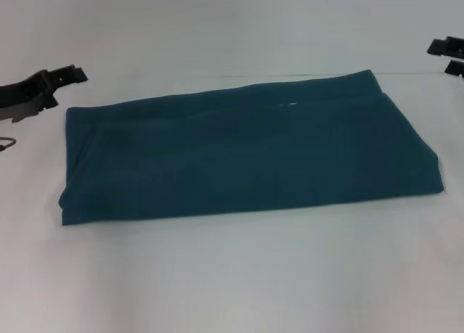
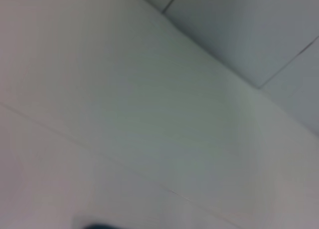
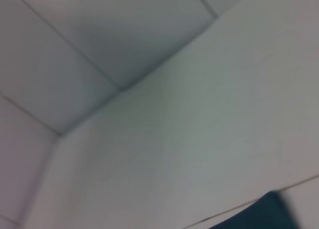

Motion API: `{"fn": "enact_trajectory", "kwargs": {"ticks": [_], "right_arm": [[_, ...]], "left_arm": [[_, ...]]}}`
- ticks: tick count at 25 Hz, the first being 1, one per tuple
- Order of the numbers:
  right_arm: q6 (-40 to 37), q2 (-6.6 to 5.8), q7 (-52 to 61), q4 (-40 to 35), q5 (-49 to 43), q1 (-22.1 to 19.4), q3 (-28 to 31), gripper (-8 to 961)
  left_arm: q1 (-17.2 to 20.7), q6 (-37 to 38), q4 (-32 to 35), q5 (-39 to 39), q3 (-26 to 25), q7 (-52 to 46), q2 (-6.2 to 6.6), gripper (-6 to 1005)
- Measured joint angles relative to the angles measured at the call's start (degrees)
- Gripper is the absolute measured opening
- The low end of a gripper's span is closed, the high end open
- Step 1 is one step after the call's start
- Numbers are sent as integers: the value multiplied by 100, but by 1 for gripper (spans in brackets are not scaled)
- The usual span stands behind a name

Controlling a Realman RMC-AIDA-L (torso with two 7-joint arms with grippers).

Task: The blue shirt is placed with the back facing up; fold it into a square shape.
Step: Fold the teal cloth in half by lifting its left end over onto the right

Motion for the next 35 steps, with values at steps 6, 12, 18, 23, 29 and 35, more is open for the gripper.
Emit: {"fn": "enact_trajectory", "kwargs": {"ticks": [6, 12, 18, 23, 29, 35], "right_arm": [[-1230, 39, -505, 38, 799, -726, 69, 705], [-1821, 75, -720, 44, 896, -1030, 292, 701], [-1802, -2, -740, 25, 784, -1039, 261, 701], [-1813, -89, -758, -1, 210, -848, 240, 702], [-1810, -109, -773, -5, -97, -714, 278, 702], [-1842, -113, -854, -7, -69, -728, 315, 702]], "left_arm": [[579, 1040, -49, -1039, -333, 134, 19, 848], [979, 2593, -432, -1078, -1400, -147, 14, 890], [1366, 3252, -514, -1057, -1695, -513, -65, 888], [1535, 3490, -468, -905, -1700, -865, -63, 887], [1560, 3383, -514, -570, -1691, -1042, -80, 885], [1570, 2969, -663, -501, -1653, -1169, -147, 885]]}}
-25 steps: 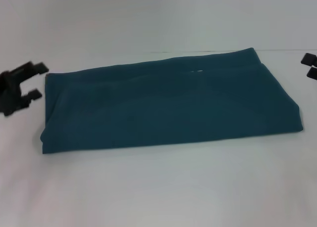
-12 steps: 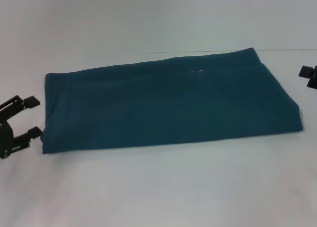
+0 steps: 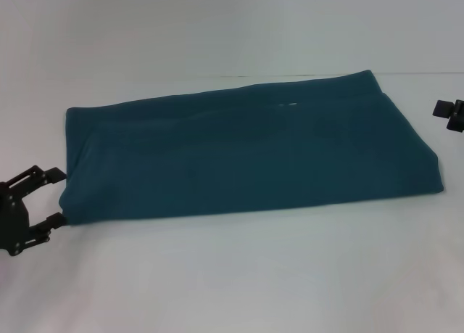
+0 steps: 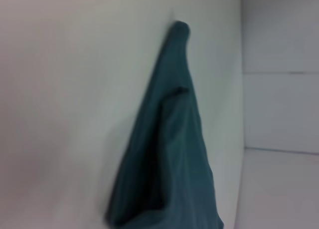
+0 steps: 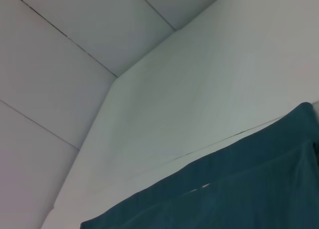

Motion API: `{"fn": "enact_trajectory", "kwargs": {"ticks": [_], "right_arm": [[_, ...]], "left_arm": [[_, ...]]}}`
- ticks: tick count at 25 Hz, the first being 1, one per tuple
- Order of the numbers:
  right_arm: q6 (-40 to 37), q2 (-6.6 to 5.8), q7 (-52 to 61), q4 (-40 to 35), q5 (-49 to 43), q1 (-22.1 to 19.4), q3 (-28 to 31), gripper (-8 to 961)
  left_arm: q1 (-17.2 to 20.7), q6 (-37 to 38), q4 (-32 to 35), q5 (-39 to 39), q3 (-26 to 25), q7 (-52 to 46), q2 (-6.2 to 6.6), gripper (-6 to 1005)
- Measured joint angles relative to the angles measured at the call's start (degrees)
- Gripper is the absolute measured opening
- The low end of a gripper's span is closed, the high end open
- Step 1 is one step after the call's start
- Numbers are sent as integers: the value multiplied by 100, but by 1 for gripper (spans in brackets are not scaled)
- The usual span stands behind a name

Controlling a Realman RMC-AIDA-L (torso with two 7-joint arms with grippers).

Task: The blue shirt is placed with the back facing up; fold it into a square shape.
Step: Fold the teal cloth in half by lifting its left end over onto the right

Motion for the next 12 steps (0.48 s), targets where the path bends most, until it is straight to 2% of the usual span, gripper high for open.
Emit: {"fn": "enact_trajectory", "kwargs": {"ticks": [12], "right_arm": [[-55, -36, -6, -52, 9, 19, 5, 702]], "left_arm": [[98, -635, -284, 4, -47, -119, -53, 885]]}}
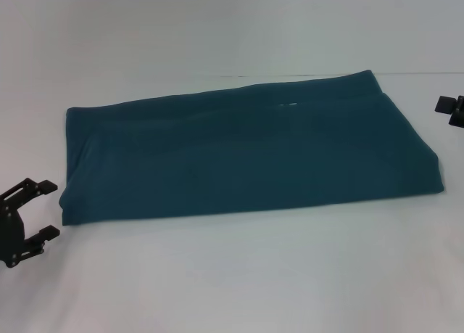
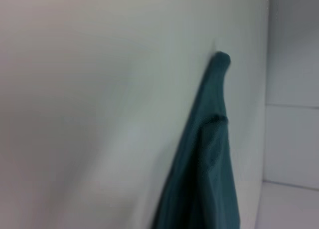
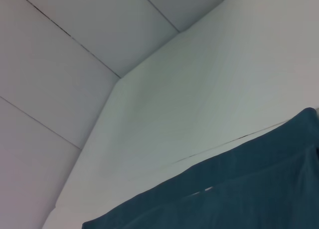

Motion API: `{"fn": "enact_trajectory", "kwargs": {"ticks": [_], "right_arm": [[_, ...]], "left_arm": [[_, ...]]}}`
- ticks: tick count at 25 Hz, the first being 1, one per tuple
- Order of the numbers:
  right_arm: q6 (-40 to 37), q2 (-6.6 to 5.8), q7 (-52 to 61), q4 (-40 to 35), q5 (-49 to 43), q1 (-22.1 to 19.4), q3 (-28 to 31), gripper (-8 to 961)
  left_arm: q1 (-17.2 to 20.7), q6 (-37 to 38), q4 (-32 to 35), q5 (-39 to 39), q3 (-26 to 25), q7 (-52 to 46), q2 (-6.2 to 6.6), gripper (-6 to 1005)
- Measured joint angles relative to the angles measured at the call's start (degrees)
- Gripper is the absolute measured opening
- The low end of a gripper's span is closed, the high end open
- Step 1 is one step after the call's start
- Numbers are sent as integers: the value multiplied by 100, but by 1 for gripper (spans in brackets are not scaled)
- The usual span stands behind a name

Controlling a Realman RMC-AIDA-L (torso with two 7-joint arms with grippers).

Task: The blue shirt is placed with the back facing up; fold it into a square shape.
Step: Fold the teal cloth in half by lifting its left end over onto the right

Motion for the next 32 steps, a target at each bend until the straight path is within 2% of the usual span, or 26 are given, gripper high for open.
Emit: {"fn": "enact_trajectory", "kwargs": {"ticks": [18, 32], "right_arm": [[-62, 25, 0, -1, 6, -67, 125, 703], [-80, 21, 0, -10, 9, -74, 129, 702]], "left_arm": [[-161, -602, -234, 3, 68, -43, -30, 886], [-397, -840, -251, 0, 398, -25, -31, 886]]}}
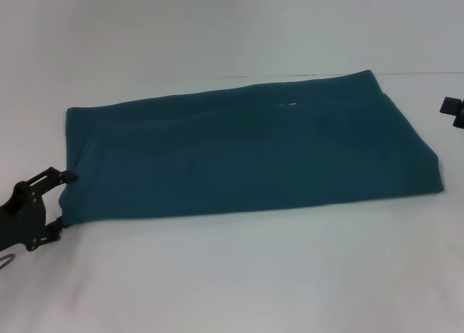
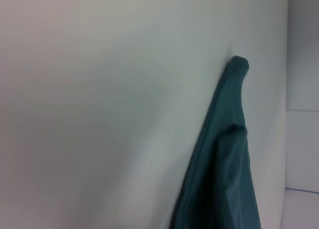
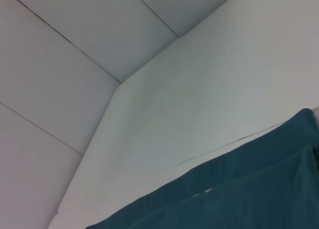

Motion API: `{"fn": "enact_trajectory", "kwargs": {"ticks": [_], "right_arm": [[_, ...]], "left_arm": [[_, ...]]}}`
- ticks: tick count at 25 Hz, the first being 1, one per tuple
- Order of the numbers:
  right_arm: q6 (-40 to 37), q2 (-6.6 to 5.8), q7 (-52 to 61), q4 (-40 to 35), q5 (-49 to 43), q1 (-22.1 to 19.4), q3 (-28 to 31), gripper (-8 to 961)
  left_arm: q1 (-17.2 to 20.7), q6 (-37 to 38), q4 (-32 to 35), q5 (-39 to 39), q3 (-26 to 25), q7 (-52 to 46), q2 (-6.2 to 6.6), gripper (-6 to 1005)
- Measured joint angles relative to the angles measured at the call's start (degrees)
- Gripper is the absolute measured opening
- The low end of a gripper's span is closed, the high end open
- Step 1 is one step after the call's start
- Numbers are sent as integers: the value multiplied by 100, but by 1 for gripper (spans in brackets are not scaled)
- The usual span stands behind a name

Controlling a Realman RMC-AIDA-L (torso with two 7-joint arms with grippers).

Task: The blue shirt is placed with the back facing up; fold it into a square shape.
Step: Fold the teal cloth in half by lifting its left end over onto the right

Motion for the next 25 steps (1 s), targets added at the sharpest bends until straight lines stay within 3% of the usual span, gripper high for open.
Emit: {"fn": "enact_trajectory", "kwargs": {"ticks": [25], "right_arm": [[-9, 1, -52, 0, 0, 14, 167, 702]], "left_arm": [[-417, -258, -215, 0, 337, 202, 37, 873]]}}
